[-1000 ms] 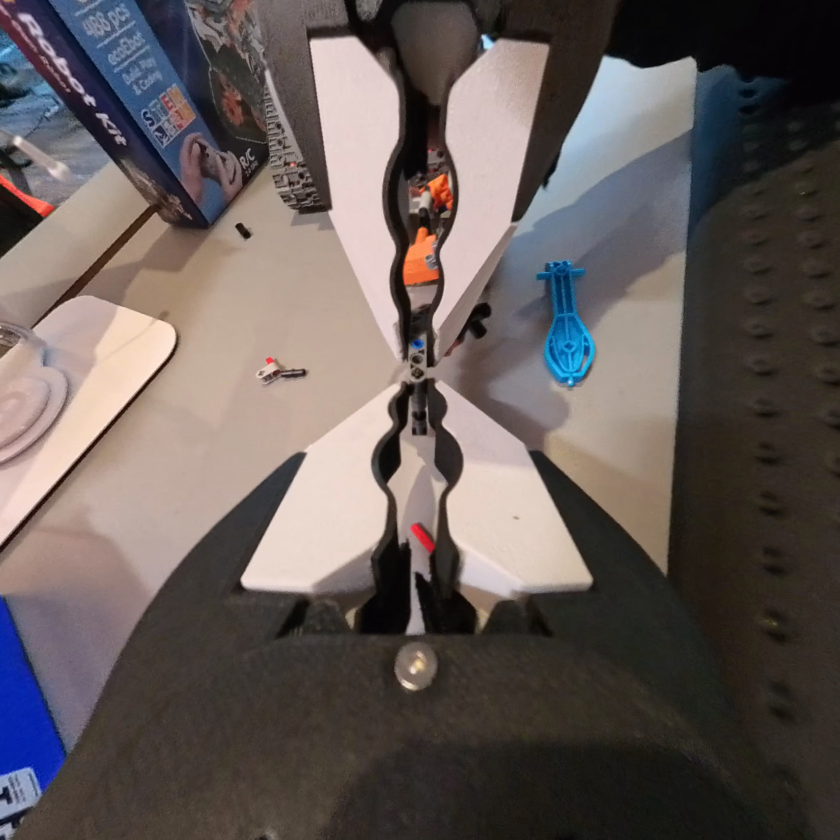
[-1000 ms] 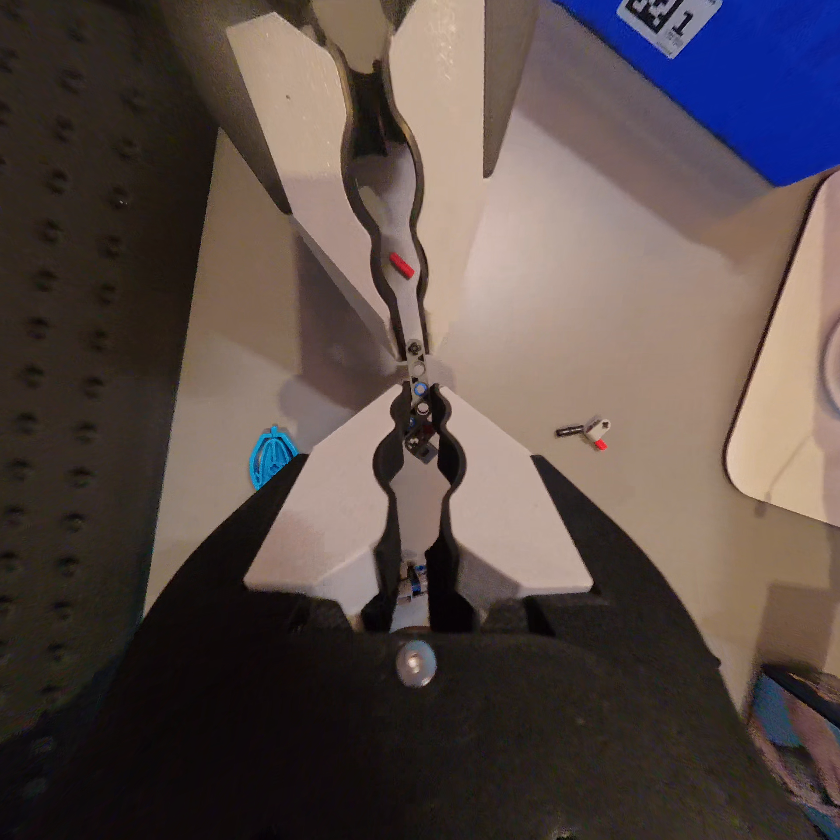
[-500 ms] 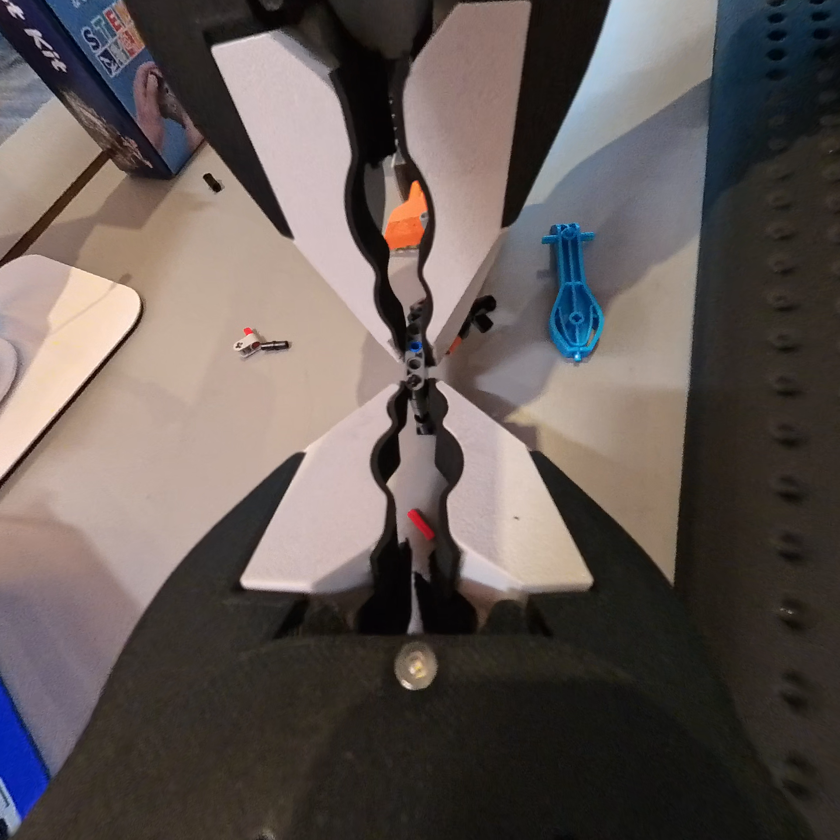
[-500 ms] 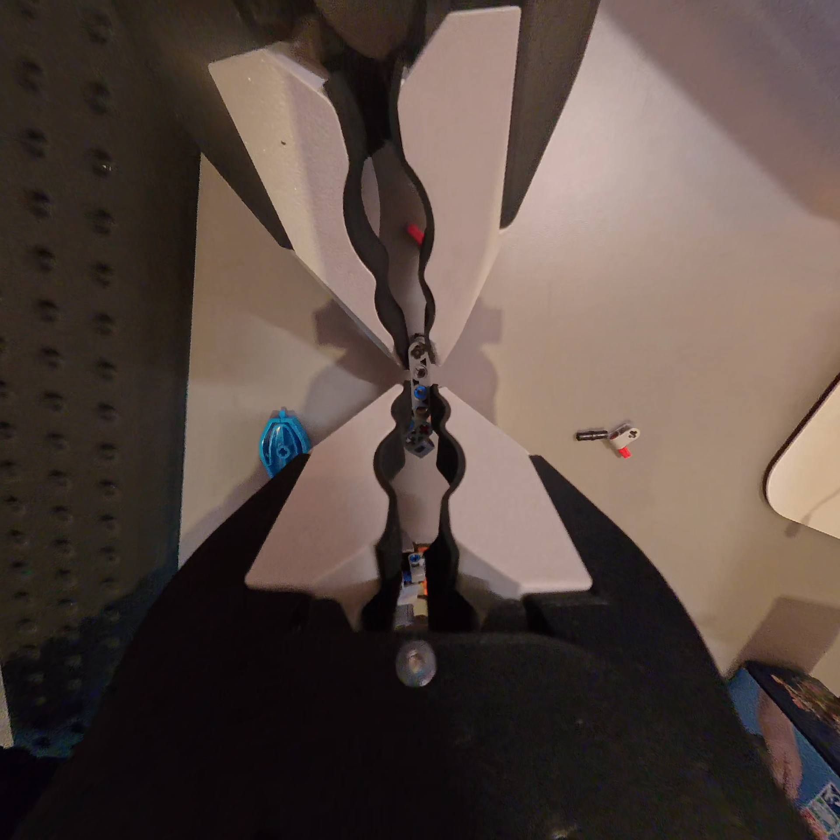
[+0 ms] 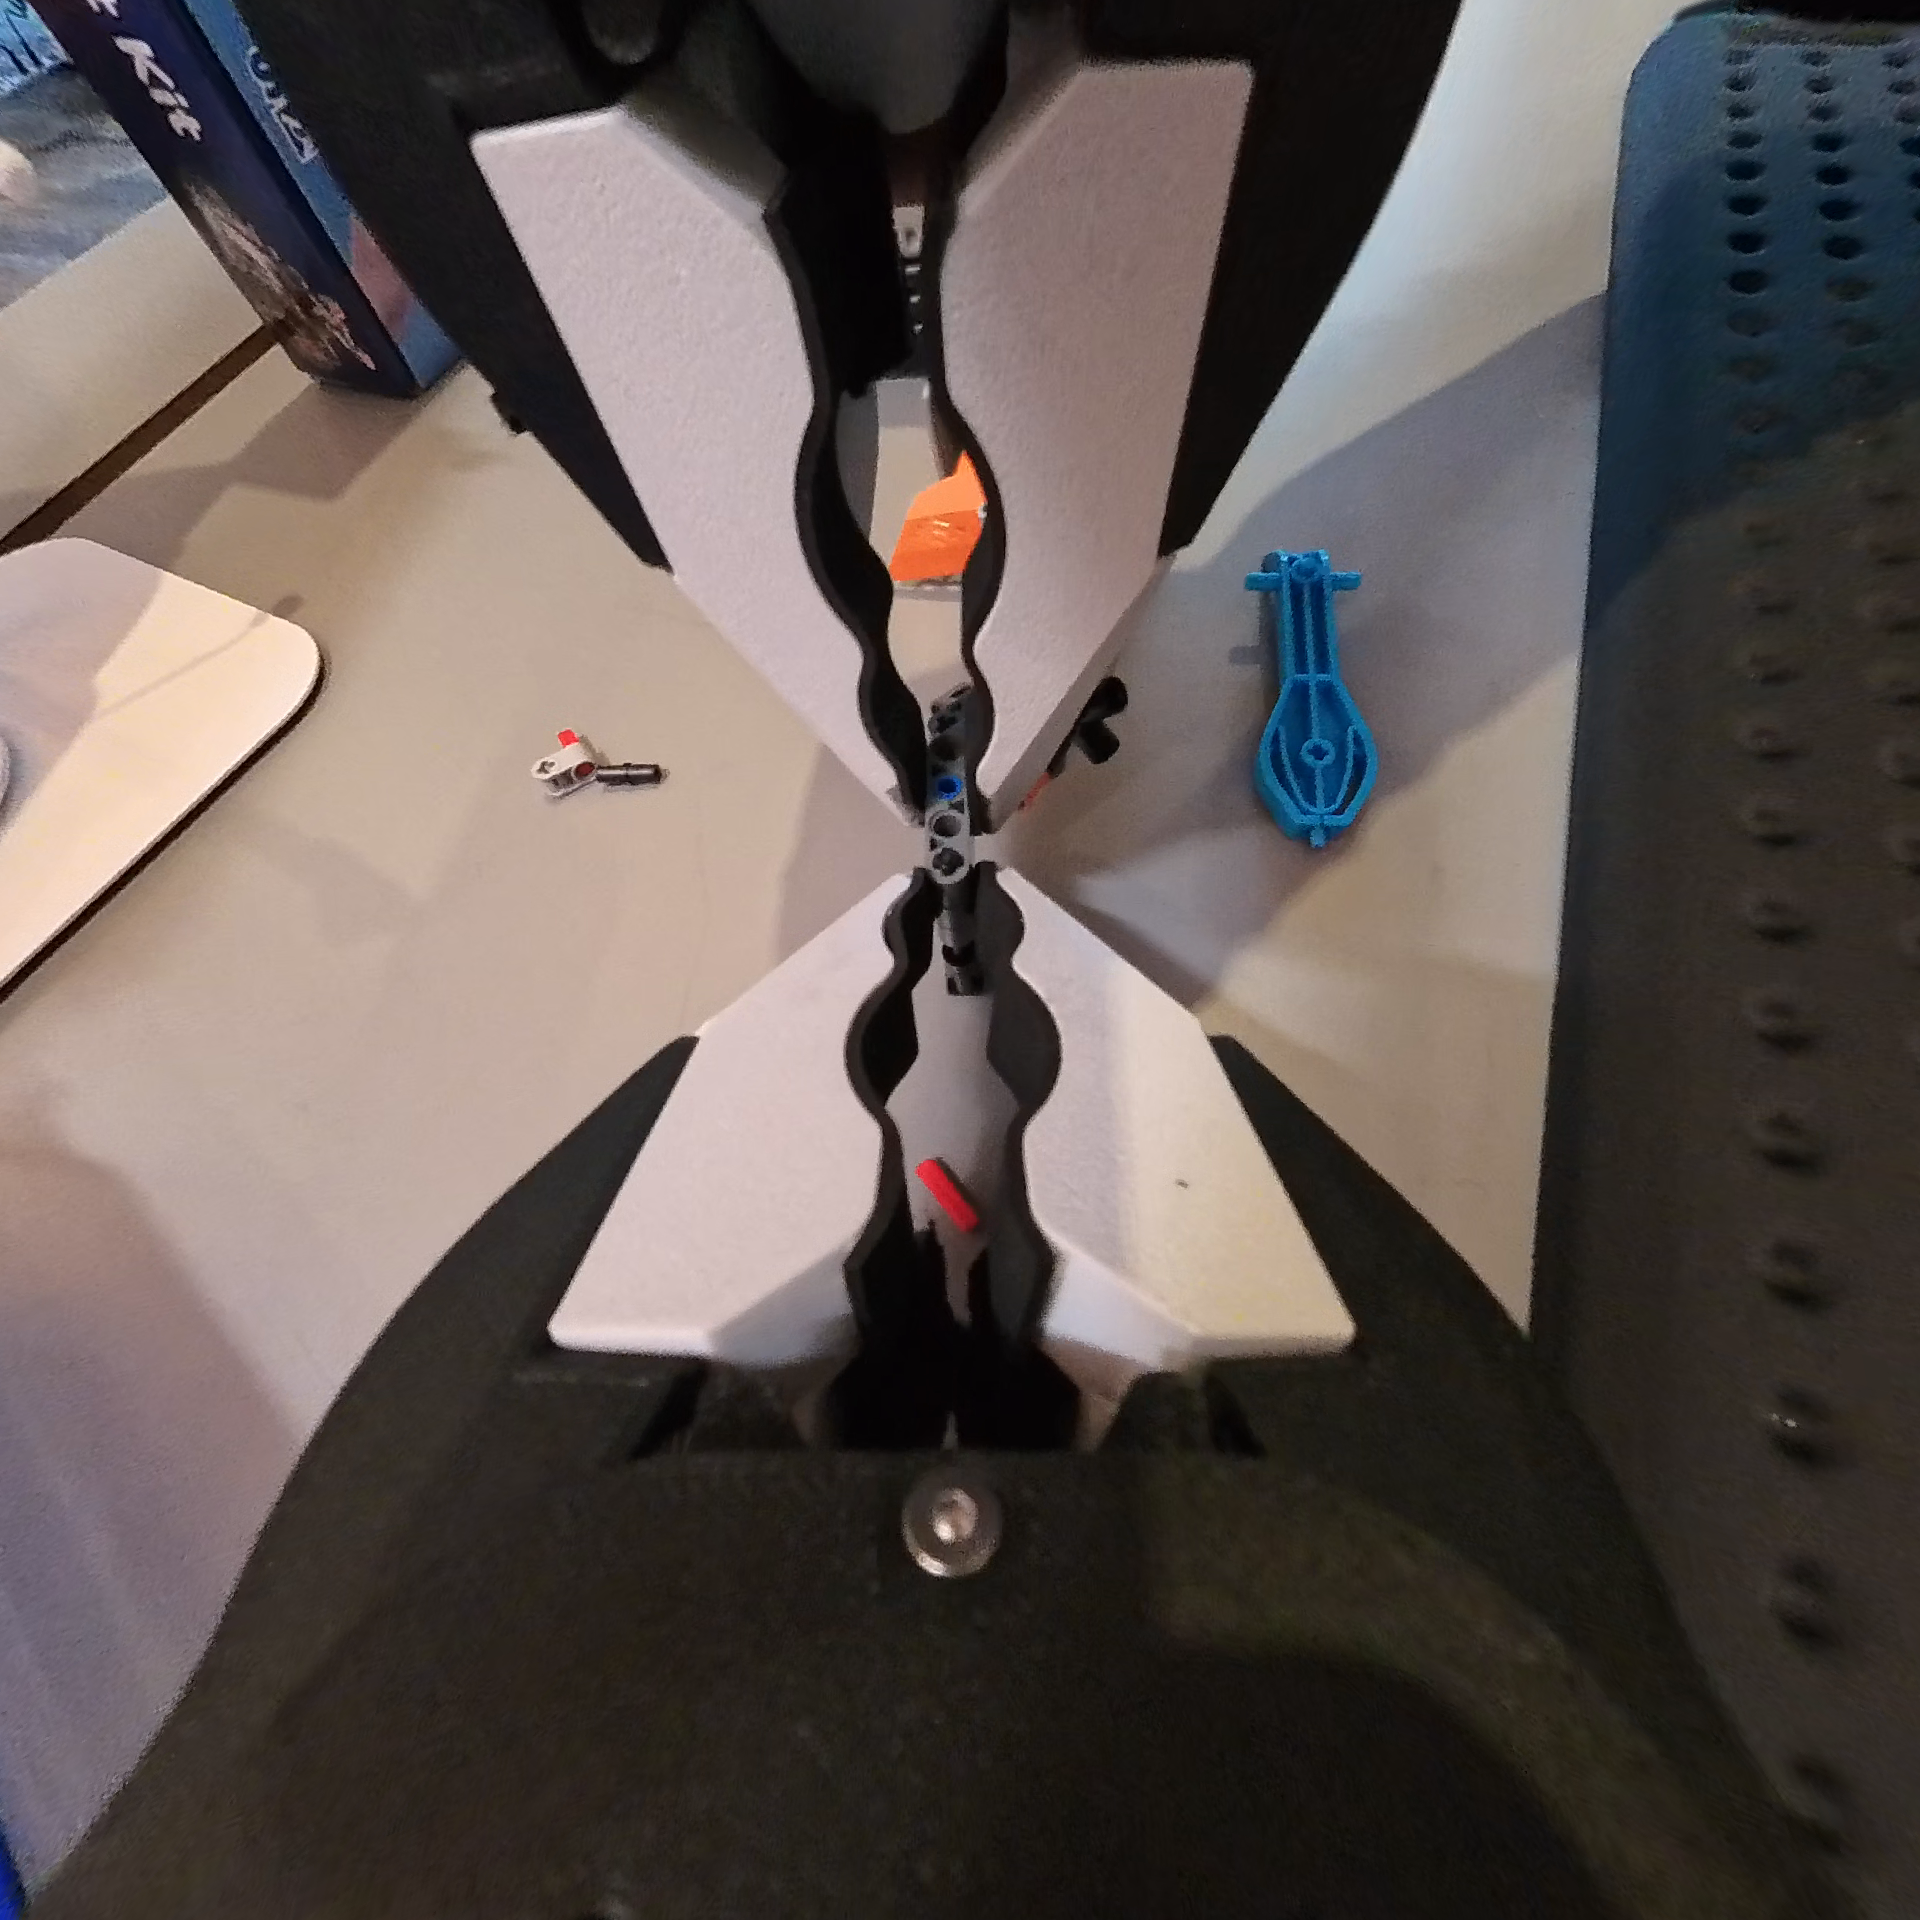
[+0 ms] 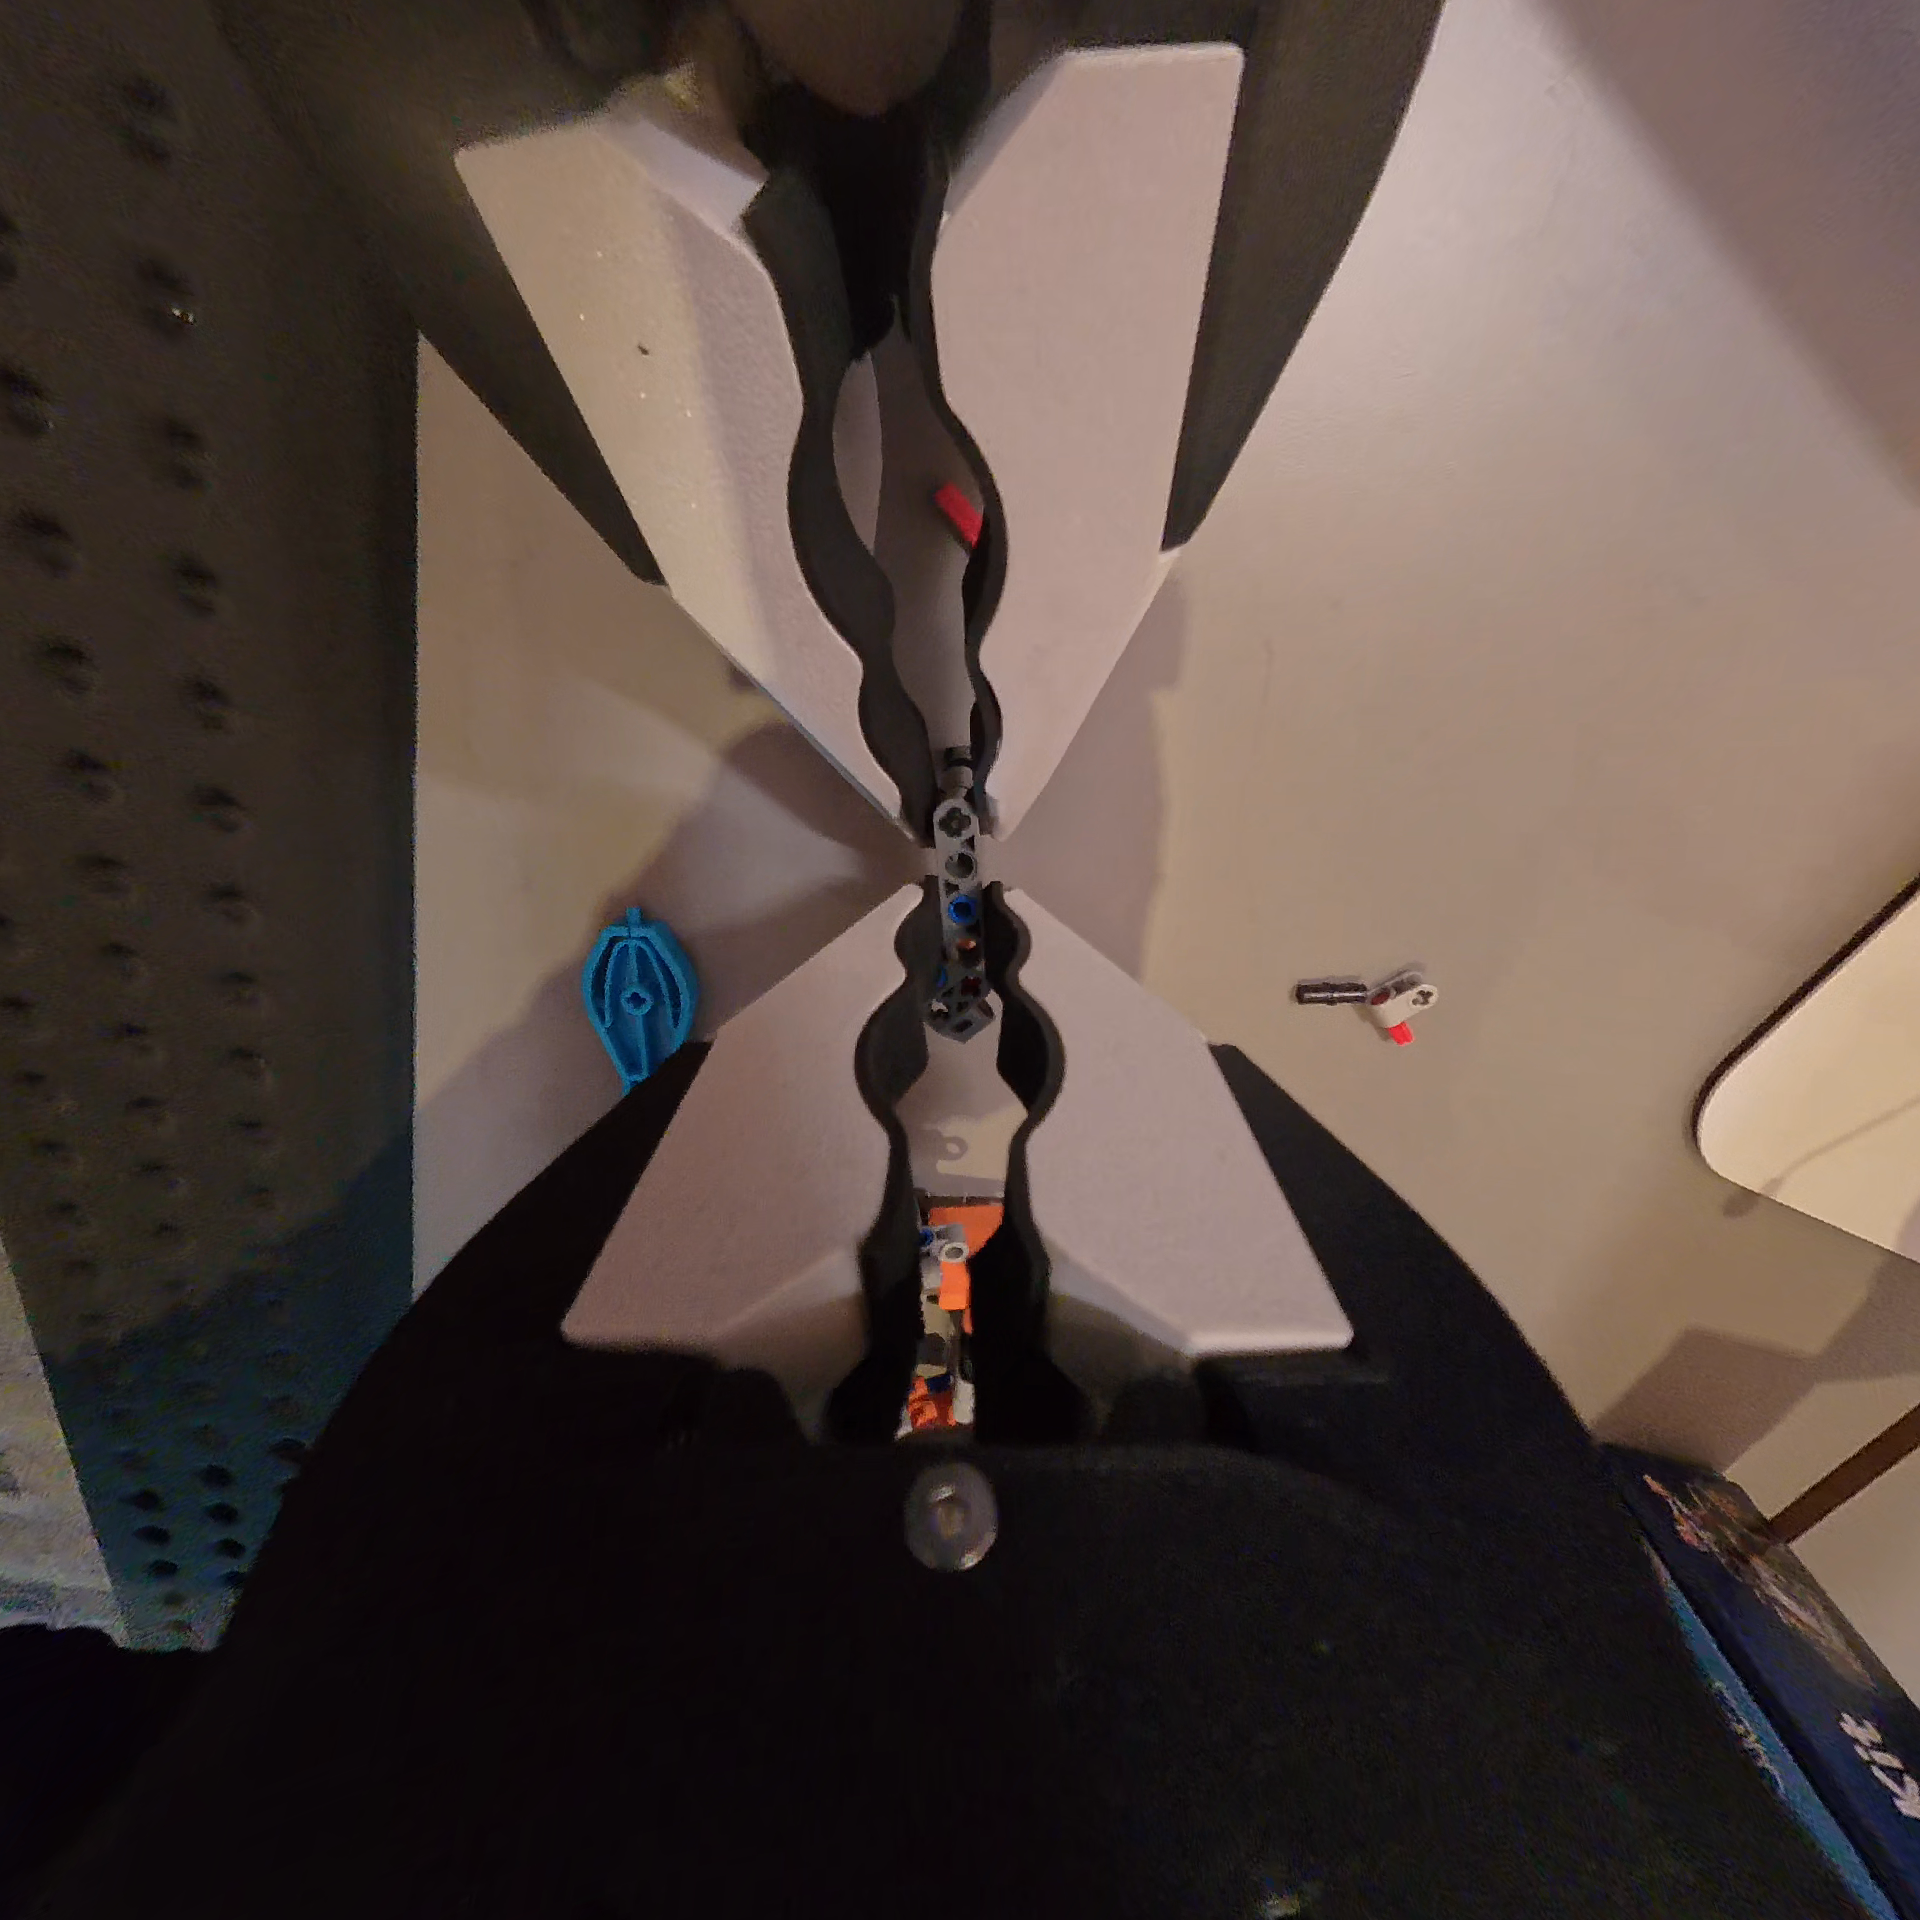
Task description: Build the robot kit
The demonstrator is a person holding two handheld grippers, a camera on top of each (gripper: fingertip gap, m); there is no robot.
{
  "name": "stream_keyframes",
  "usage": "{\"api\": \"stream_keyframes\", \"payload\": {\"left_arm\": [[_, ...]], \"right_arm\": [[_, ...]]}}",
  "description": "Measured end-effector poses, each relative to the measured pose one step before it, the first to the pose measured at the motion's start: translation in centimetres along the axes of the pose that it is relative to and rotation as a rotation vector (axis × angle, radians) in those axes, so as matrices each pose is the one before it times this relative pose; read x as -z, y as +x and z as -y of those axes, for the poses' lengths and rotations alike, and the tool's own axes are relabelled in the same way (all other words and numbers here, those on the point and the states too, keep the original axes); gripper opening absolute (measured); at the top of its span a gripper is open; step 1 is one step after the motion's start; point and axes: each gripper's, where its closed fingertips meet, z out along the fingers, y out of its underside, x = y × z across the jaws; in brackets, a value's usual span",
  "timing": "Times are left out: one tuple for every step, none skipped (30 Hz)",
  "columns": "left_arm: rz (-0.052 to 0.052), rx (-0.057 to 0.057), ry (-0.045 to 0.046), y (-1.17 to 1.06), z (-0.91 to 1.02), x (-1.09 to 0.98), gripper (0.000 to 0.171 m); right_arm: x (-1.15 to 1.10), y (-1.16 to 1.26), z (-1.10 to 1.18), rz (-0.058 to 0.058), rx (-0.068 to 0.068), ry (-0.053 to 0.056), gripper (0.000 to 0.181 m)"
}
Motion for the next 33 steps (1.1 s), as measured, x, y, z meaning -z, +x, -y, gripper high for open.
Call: {"api": "stream_keyframes", "payload": {"left_arm": [[0.0022,0.0021,0.00354,0.001,0.016,-0.024,0.006],[0.0004,0.0073,0.00197,0.021,0.027,-0.056,0.006],[-0.0008,0.0030,-0.00134,-0.036,-0.030,0.016,0.006],[0.0007,-0.0013,0.00110,0.003,0.009,0.008,0.006],[0.0026,-0.0021,0.00398,-0.007,0.051,0.008,0.006],[0.0020,0.0005,-0.00154,-0.014,-0.025,0.019,0.006],[-0.0005,0.0038,-0.00183,-0.018,-0.024,0.000,0.006],[0.0009,-0.0008,0.00440,-0.013,0.055,0.022,0.006],[0.0007,-0.0014,-0.00276,0.021,-0.041,0.011,0.006],[0.0023,-0.0035,-0.00113,0.022,-0.015,-0.018,0.006],[0.0005,-0.0010,0.00327,-0.003,0.059,0.017,0.006],[0.0018,-0.0018,-0.00164,0.003,-0.025,0.003,0.006],[0.0008,0.0003,-0.00006,0.001,0.001,0.000,0.006],[-0.0013,0.0014,0.00127,-0.011,0.015,0.008,0.005],[-0.0052,-0.0004,-0.01198,0.113,-0.188,-0.050,0.005],[-0.0103,-0.0023,-0.03378,0.224,-0.521,-0.118,0.006],[0.0116,-0.0210,-0.00184,0.059,0.027,-0.090,0.005],[0.0104,-0.0279,0.02121,0.114,0.326,0.052,0.001],[0.0047,-0.0004,-0.01044,-0.029,-0.201,0.022,0.004],[-0.0082,0.0147,-0.00948,-0.054,-0.143,-0.048,0.005],[0.0028,-0.0039,0.00393,-0.023,0.084,-0.043,0.005],[-0.0002,-0.0059,0.00758,0.069,0.175,-0.057,0.005],[-0.0047,-0.0016,0.01814,0.081,0.406,-0.017,0.006],[0.0023,-0.0141,0.01890,-0.012,0.495,0.033,0.007],[0.0082,-0.0029,0.01047,-0.165,0.504,0.069,0.007],[0.0022,0.0130,0.01956,-0.194,0.622,0.053,0.012],[-0.0066,0.0068,0.02146,-0.082,0.429,-0.006,0.014],[-0.0082,-0.0032,0.01545,-0.030,0.190,-0.050,0.012],[-0.0040,0.0052,0.00666,-0.062,0.033,-0.065,0.012],[-0.0081,0.0073,0.00577,0.064,0.060,-0.051,0.012],[-0.0126,-0.0015,0.00407,0.189,0.075,-0.058,0.006],[-0.0113,-0.0080,0.00417,0.245,0.113,-0.103,0.000],[-0.0102,0.0020,0.01196,0.256,0.189,-0.074,0.000]], "right_arm": [[-0.024,-0.017,-0.018,0.0049,0.0028,-0.0008,0.003],[-0.025,0.011,-0.006,0.0034,0.0004,0.0010,0.003],[-0.023,0.035,0.046,-0.0005,-0.0009,0.0014,0.003],[-0.007,-0.009,0.030,-0.0010,0.0032,0.0007,0.003],[-0.003,0.024,0.056,0.0003,0.0052,0.0011,0.002],[-0.049,0.013,0.026,0.0035,0.0026,0.0029,0.002],[-0.009,0.013,0.056,0.0003,0.0002,0.0023,0.002],[-0.019,-0.010,0.061,-0.0017,0.0007,0.0021,0.002],[-0.042,-0.026,-0.004,-0.0009,0.0021,0.0023,0.002],[-0.016,0.000,0.039,-0.0031,0.0001,0.0020,0.001],[-0.021,0.001,0.047,-0.0014,0.0004,0.0030,0.000],[-0.044,-0.009,0.041,-0.0003,0.0023,0.0036,0.000],[-0.067,0.020,0.124,-0.0004,-0.0017,0.0078,0.000],[-0.344,-0.078,0.372,0.0069,0.0014,0.0313,0.000],[-0.748,-0.220,0.361,0.0178,0.0034,0.0506,0.000],[-0.560,-0.122,-0.485,0.0078,-0.0150,0.0023,0.000],[0.018,0.023,-0.622,-0.0131,-0.0202,-0.0372,0.003],[0.046,-0.043,0.135,-0.0092,0.0149,0.0010,0.001],[-0.047,0.056,-0.159,0.0054,-0.0085,-0.0025,0.003],[0.041,0.032,-0.093,0.0006,-0.0080,-0.0027,0.003],[0.165,-0.019,-0.162,-0.0042,0.0054,-0.0101,0.004],[0.318,-0.130,-0.247,0.0018,0.0004,-0.0176,0.005],[0.473,-0.074,-0.217,-0.0079,0.0039,-0.0197,0.004],[0.549,0.053,-0.224,-0.0129,0.0103,-0.0179,0.005],[0.538,0.268,-0.362,-0.0167,0.0048,-0.0234,0.005],[0.393,0.318,-0.449,-0.0182,0.0043,-0.0333,0.005],[0.194,0.056,-0.301,-0.0019,0.0051,-0.0246,0.005],[0.045,0.015,-0.270,0.0001,0.0062,-0.0202,0.004],[-0.044,0.024,-0.236,0.0008,0.0008,-0.0150,0.005],[-0.187,-0.038,-0.402,-0.0009,0.0068,-0.0290,0.005],[-0.299,0.002,-0.312,-0.0064,0.0085,-0.0281,0.004],[-0.241,-0.150,0.282,0.0044,0.0035,0.0145,0.005],[-0.198,-0.220,0.250,0.0087,0.0027,0.0206,0.005]]}}
